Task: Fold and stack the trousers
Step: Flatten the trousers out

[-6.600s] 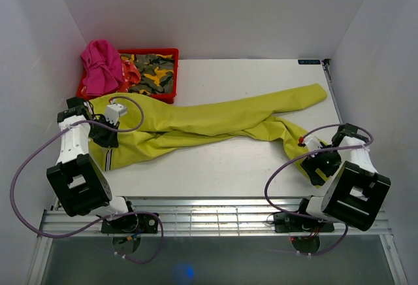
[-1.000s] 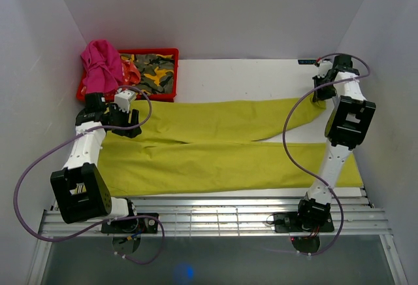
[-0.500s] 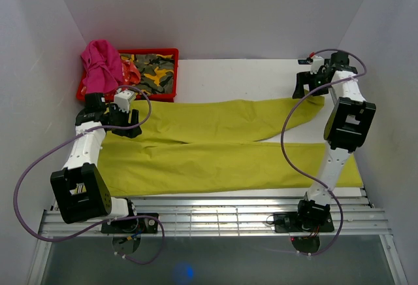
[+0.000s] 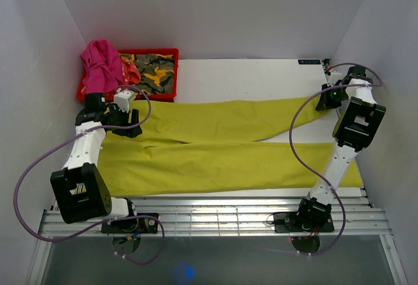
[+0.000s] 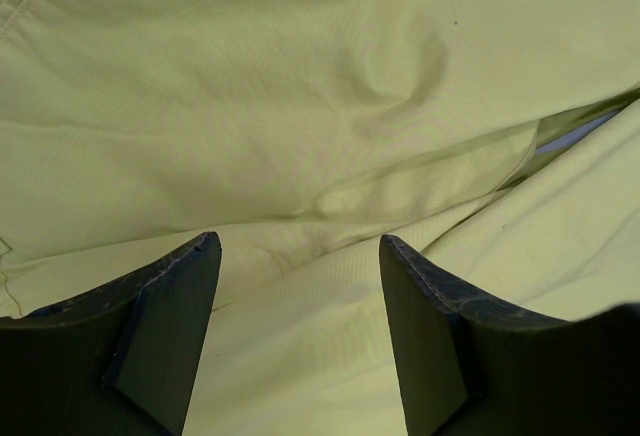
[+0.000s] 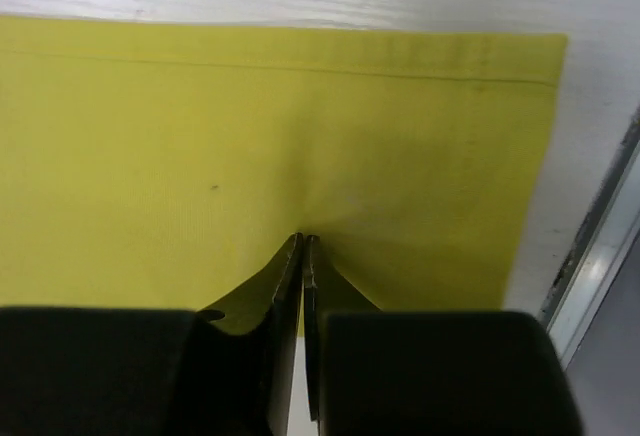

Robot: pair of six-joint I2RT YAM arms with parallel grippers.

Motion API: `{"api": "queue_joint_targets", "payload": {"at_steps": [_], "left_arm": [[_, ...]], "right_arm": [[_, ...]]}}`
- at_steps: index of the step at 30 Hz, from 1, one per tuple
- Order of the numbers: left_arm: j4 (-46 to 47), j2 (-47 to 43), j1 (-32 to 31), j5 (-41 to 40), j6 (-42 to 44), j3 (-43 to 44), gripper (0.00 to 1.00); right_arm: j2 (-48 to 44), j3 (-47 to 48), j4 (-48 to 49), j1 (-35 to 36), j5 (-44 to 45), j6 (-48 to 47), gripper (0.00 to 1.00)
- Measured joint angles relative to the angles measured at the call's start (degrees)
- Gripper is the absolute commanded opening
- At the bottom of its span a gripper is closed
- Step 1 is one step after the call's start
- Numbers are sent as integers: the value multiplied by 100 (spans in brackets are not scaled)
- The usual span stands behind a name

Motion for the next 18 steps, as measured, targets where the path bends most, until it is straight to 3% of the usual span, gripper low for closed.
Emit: {"api": "queue_joint_targets", "payload": {"at_steps": [6, 7, 8, 9, 13, 18], "left_arm": [[4, -59, 0, 4, 22, -2, 75], [4, -79, 0, 13, 20, -2, 75], [4, -90, 0, 28, 20, -2, 75], [9, -101, 0, 37, 17, -2, 75], [61, -118, 0, 98, -7, -26, 75], [111, -155, 0, 136, -24, -114, 75]], "right_arm": [[-793, -448, -142, 120, -529, 136, 9], [-1054, -597, -162, 151, -555, 168, 19], [-1373, -752, -155, 190, -538, 245, 37], [-1694, -876, -122, 227, -492, 337, 71], [-2435, -981, 179, 413, 61, 522, 86], [-1864, -931, 417, 442, 1008, 927, 96]]}}
